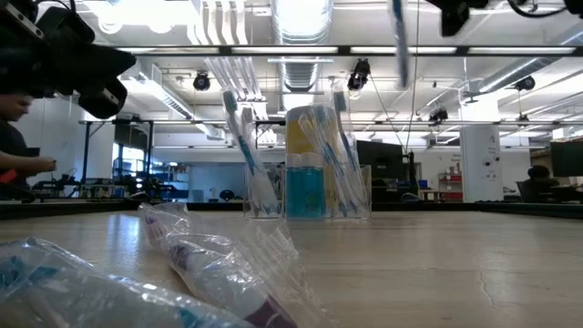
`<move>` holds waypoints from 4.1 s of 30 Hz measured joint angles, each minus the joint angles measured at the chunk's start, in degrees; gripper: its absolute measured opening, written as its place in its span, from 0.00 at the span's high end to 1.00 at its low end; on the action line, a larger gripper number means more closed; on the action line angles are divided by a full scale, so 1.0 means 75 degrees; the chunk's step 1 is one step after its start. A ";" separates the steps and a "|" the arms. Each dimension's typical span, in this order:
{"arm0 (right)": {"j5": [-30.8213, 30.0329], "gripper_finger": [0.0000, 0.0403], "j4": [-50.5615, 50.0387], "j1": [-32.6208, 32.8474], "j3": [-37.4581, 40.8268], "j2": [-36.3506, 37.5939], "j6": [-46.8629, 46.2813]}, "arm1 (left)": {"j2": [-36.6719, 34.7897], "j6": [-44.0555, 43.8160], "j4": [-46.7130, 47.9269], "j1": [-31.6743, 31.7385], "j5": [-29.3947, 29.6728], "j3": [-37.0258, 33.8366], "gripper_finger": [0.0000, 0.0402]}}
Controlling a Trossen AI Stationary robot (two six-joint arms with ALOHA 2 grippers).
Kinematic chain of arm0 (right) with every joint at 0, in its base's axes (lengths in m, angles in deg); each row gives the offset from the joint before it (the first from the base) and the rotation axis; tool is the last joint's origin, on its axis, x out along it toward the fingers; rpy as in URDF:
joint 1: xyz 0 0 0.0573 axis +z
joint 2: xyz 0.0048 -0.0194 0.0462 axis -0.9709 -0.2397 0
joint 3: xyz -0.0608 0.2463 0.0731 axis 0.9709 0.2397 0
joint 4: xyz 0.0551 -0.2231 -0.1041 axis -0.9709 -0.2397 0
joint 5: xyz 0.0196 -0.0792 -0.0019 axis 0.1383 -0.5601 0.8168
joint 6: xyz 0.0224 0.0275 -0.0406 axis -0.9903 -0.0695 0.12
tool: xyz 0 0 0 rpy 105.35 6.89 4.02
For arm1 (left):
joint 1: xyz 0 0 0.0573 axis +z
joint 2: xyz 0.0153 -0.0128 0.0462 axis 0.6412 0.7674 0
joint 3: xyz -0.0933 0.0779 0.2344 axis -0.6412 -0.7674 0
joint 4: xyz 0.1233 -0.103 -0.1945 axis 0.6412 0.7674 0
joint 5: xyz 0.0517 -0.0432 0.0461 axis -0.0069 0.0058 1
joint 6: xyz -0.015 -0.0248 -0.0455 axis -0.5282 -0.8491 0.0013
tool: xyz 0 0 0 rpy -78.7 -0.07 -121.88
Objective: Pick & Place toothbrushing station
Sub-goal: Put the blue toothbrush into the transparent organizer
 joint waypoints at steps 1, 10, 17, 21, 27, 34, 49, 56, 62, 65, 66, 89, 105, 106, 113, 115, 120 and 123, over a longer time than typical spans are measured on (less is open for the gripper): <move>0.0151 0.98 0.0194 -0.0048 -0.0200 -0.0337 0.0148 | 0.0000 0.0000 -0.0113 0.0000 -0.0051 0.0000 0.92; 0.1199 0.98 0.0920 -0.0781 -0.2118 -0.2955 0.0853 | 0.0287 0.0209 -0.1476 -0.0081 -0.1139 0.0004 0.61; 0.1705 0.98 0.1165 -0.1367 -0.3339 -0.4593 0.0564 | 0.0934 0.0549 -0.1562 -0.0095 -0.1219 0.0402 0.40; 0.1722 0.98 0.1385 -0.1560 -0.4102 -0.5496 0.0510 | 0.1431 0.1177 -0.1571 -0.0096 -0.1231 0.0707 0.33; 0.1747 0.98 0.1383 -0.1701 -0.5217 -0.6548 0.0578 | 0.2135 0.1769 -0.1582 -0.0096 -0.1112 0.1153 0.33; 0.1776 0.98 0.1340 -0.1819 -0.6037 -0.7141 0.0650 | 0.2955 0.1784 -0.1587 -0.0096 -0.0546 0.1714 0.32; 0.1775 0.98 0.1116 -0.1819 -0.6387 -0.7328 0.0701 | 0.4709 0.1769 -0.1900 -0.0096 0.0384 0.2458 0.32; 0.1775 0.98 0.1123 -0.1819 -0.6384 -0.7328 0.0741 | 0.5498 0.2090 -0.2242 -0.0089 0.0608 0.2975 0.32; 0.1775 0.98 0.1114 -0.1819 -0.6384 -0.7328 0.0768 | 0.5771 0.2145 -0.2267 -0.0090 0.0484 0.3237 0.32; 0.1775 0.98 0.1117 -0.1819 -0.6378 -0.7328 0.0784 | 0.5893 0.2148 -0.2286 -0.0090 0.0483 0.3326 0.32; 0.1775 0.98 0.1118 -0.1819 -0.6378 -0.7328 0.0791 | 0.5958 0.2145 -0.2293 -0.0090 0.0483 0.3357 0.32; 0.1766 0.98 0.1101 -0.1804 -0.6375 -0.7328 0.0794 | 0.6139 0.1981 -0.2330 -0.0096 0.0438 0.3582 0.70; 0.1814 0.98 0.0759 -0.1777 -0.6375 -0.7268 0.0574 | 0.5982 0.2095 -0.2514 -0.0096 0.0148 0.3536 0.94; 0.1894 0.98 0.0706 -0.1762 -0.6375 -0.7247 0.0564 | 0.5887 0.2092 -0.2482 -0.0096 0.0145 0.3523 0.94; 0.2214 0.91 -0.0430 -0.1437 -0.6363 -0.6496 0.0592 | 0.4622 0.2113 -0.1412 -0.0090 0.0400 0.3509 0.94; 0.2202 0.89 -0.1118 -0.1371 -0.6363 -0.6104 0.0580 | 0.4111 0.2088 -0.0809 -0.0088 0.0405 0.3500 0.94; 0.2632 0.89 -0.2913 -0.1338 -0.5957 -0.4945 0.0550 | 0.2650 0.1733 0.0998 -0.0090 0.0160 0.3500 0.94; 0.2804 0.92 -0.2842 -0.1332 -0.5224 -0.4020 0.0409 | 0.1725 0.1572 0.1894 -0.0096 0.0069 0.3468 0.94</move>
